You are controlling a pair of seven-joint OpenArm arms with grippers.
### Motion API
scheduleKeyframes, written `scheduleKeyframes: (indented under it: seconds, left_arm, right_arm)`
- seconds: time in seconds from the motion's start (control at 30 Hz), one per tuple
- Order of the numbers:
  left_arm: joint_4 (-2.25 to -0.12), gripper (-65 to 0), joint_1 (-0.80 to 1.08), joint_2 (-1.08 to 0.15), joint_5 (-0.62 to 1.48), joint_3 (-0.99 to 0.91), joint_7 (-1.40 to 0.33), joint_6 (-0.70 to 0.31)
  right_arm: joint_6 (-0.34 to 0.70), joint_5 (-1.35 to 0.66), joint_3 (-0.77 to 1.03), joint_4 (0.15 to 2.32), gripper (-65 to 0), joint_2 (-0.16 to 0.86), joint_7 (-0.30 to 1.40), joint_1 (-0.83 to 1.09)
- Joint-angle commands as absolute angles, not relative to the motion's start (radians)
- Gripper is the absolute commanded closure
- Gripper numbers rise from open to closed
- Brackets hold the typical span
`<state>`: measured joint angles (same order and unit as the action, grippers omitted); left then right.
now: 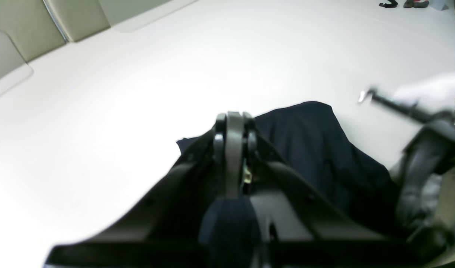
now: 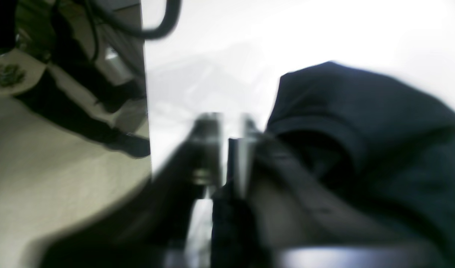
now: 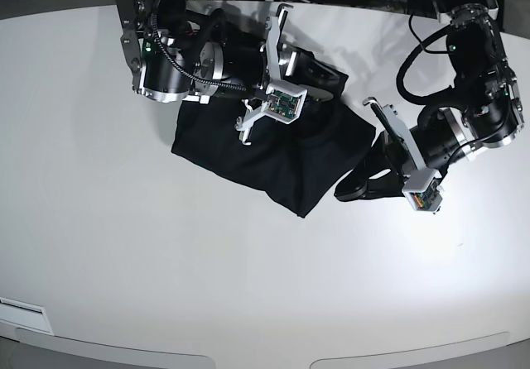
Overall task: Fold the T-shirt properly
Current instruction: 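Lay the folded shirt down and open both grippers, moving them apart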
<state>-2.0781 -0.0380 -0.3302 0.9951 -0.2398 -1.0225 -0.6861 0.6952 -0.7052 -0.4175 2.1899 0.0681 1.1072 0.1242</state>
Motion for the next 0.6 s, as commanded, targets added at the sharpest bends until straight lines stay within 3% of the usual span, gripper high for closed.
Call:
scheduleKeyframes:
  seconds: [0.0, 0.23, 0.37, 0.57]
  left_arm:
    - [-2.092, 0.0, -0.046, -0.339, 1.015, -0.245, -0.997, -0.698]
    - [-2.092, 0.0, -0.044, -0.339, 1.079, -0.245, -1.059, -0.698]
    - [-2.092, 0.0, -0.044, -0.36, 1.155, -0.245, -1.118, -0.698]
    - [-2.092, 0.0, 0.028, -0.411, 1.18, -0.245, -1.135, -0.698]
  right_arm:
    - [0.698, -0.69, -0.418, 2.204, 0.0, 0.064, 1.092, 0.117]
    - [0.698, -0.471, -0.418, 2.204, 0.0, 0.123, 1.006, 0.118]
    - [0.589, -0.356, -0.369, 2.204, 0.0, 0.187, 0.937, 0.118]
    - [0.515, -0.48, -0.13, 2.259, 0.0, 0.217, 0.892, 0.122]
